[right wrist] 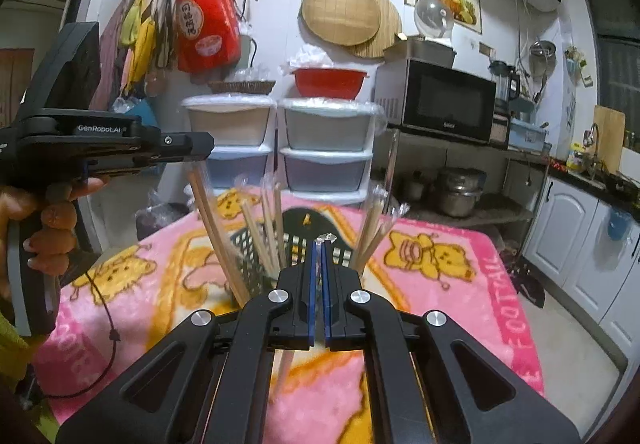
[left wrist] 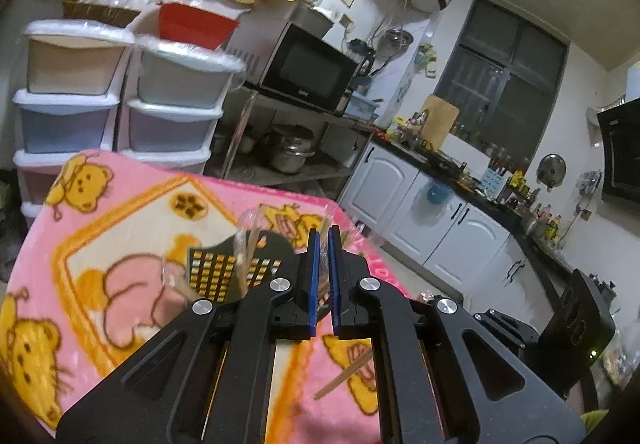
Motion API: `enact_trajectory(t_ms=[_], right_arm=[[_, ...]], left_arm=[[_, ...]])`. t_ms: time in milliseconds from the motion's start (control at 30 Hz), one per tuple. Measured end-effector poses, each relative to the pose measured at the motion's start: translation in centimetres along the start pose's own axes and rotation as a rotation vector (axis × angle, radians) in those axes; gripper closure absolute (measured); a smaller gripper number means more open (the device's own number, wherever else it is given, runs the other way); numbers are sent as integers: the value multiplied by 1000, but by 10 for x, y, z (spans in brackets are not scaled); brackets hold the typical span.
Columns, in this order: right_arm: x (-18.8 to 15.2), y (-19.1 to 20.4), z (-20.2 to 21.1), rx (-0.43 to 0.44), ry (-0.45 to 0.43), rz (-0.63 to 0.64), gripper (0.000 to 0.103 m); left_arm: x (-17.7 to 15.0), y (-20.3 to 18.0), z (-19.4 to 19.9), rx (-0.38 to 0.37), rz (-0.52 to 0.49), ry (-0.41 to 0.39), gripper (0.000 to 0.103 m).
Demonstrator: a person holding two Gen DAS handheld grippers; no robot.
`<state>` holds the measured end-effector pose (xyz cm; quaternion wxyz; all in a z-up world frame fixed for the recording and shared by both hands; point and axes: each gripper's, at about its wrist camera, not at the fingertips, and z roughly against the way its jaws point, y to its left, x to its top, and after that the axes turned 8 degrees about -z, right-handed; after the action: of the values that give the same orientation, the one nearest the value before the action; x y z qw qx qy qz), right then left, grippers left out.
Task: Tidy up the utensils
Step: 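Lift both held chopsticks and carry them above the green holder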
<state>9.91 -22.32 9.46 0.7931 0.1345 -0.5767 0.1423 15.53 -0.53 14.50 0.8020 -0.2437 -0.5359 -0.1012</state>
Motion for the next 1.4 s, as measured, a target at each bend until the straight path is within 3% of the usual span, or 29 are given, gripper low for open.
enact_trajectory(t_ms=[467, 833, 1100, 1400], right_arm=[[60, -1, 10, -13, -151, 27, 100], [103, -11, -3, -9, -199, -19, 100], [118, -15, -26, -23, -194, -29, 100], [110, -23, -57, -51, -153, -38, 100]], left_arm=[[47, -15, 4, -4, -54, -87, 101], [67, -11, -8, 28, -63, -96, 101], [65, -11, -27, 45, -78, -77, 101], [53, -11, -48, 64, -95, -47, 101]])
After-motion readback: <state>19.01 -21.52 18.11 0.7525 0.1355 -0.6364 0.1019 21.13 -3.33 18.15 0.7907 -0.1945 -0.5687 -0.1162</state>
